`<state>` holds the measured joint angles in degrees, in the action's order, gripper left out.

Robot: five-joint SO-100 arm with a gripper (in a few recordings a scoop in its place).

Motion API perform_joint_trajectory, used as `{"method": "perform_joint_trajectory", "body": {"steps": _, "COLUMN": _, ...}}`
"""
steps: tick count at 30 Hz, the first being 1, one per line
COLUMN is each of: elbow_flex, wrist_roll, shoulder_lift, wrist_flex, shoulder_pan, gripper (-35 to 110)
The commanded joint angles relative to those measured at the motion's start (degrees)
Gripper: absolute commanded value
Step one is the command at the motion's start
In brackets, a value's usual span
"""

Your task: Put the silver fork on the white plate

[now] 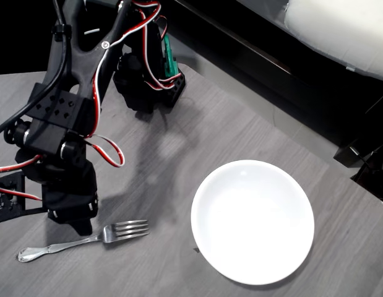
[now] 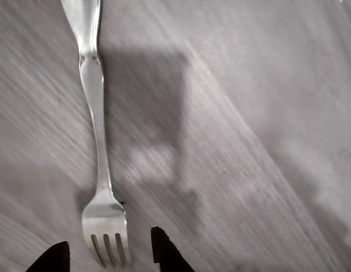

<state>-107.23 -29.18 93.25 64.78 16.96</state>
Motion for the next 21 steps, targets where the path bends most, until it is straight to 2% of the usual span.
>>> {"method": "perform_joint_trajectory", "body": {"steps": 1, "elbow_flex": 2.3, "wrist_roll": 0.7, "shoulder_lift": -1.0, "wrist_flex": -1.8, "shoulder_pan": -1.6, "gripper": 17}}
{"method": "perform_joint_trajectory", "body": {"steps": 11, "elbow_flex": 2.6, "wrist_roll": 2.7, "shoulder_lift": -7.8, "wrist_flex": -6.9, "shoulder_pan": -5.5, "gripper": 17}}
{"method": "perform_joint_trajectory", "body": {"steps": 21, "elbow_flex": 2.6, "wrist_roll": 3.6, "shoulder_lift": -9.6, "wrist_flex": -7.7, "shoulder_pan": -7.6, "gripper": 17}}
